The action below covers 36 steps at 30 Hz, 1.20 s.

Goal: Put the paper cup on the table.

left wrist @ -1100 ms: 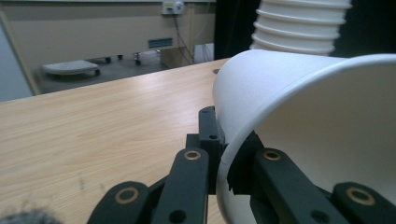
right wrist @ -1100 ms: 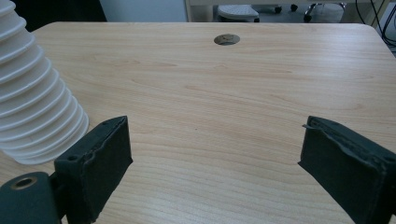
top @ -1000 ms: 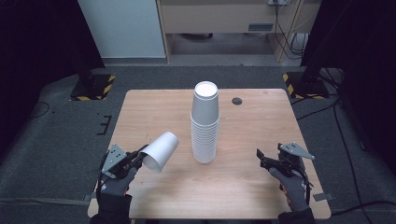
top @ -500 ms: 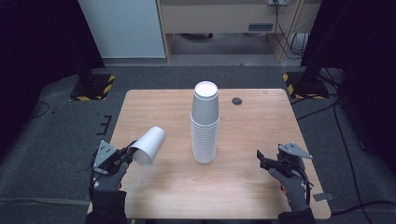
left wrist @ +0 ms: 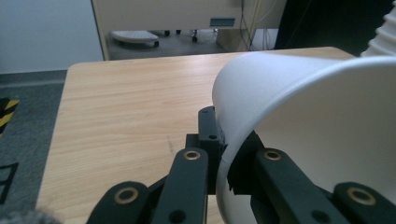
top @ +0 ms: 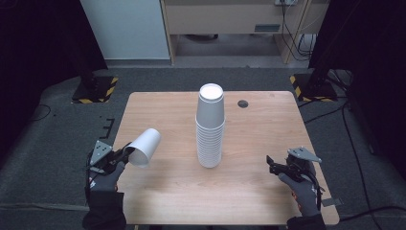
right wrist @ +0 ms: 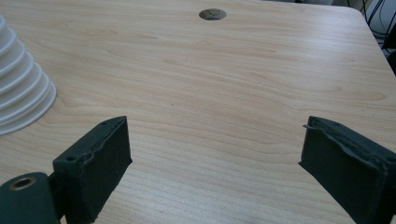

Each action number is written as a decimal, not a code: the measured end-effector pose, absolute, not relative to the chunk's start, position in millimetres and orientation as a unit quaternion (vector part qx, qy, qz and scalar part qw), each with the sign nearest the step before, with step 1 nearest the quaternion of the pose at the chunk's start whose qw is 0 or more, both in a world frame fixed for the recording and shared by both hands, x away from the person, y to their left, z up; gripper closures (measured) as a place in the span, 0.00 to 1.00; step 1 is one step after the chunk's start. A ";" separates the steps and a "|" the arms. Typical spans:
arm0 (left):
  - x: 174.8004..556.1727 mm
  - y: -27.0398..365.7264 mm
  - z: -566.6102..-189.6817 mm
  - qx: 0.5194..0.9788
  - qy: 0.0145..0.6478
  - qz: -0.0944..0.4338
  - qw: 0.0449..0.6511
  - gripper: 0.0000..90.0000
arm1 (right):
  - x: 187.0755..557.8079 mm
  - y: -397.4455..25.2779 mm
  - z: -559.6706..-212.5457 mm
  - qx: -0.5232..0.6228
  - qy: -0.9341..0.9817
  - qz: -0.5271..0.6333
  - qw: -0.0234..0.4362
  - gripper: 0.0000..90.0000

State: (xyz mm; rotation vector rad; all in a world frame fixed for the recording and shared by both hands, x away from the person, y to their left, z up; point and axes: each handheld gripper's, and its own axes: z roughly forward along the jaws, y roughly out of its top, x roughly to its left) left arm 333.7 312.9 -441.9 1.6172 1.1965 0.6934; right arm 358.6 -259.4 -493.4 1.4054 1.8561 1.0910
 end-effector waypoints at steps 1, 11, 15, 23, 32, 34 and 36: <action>335.7 316.0 -443.5 0.663 0.499 0.280 0.482 0.95 | 358.8 -259.6 -494.0 0.525 0.694 0.405 0.280 0.09; 340.8 322.3 -440.3 0.671 0.514 0.269 0.462 0.96 | 359.3 -259.4 -494.2 0.524 0.700 0.397 0.280 0.09; 346.4 321.0 -434.9 0.686 0.521 0.261 0.437 0.96 | 359.1 -258.7 -493.7 0.523 0.701 0.394 0.282 0.09; 357.4 321.0 -421.9 0.703 0.532 0.257 0.396 0.96 | 358.8 -260.7 -493.1 0.525 0.698 0.395 0.283 0.09; 366.5 326.0 -416.6 0.722 0.549 0.238 0.348 0.96 | 358.5 -260.5 -492.9 0.524 0.700 0.394 0.283 0.09; 367.4 327.7 -416.2 0.725 0.552 0.232 0.339 0.96 | 358.7 -260.4 -493.2 0.524 0.700 0.393 0.283 0.09; 368.1 329.1 -416.0 0.730 0.555 0.226 0.328 0.96 | 358.7 -260.1 -493.3 0.525 0.700 0.394 0.282 0.09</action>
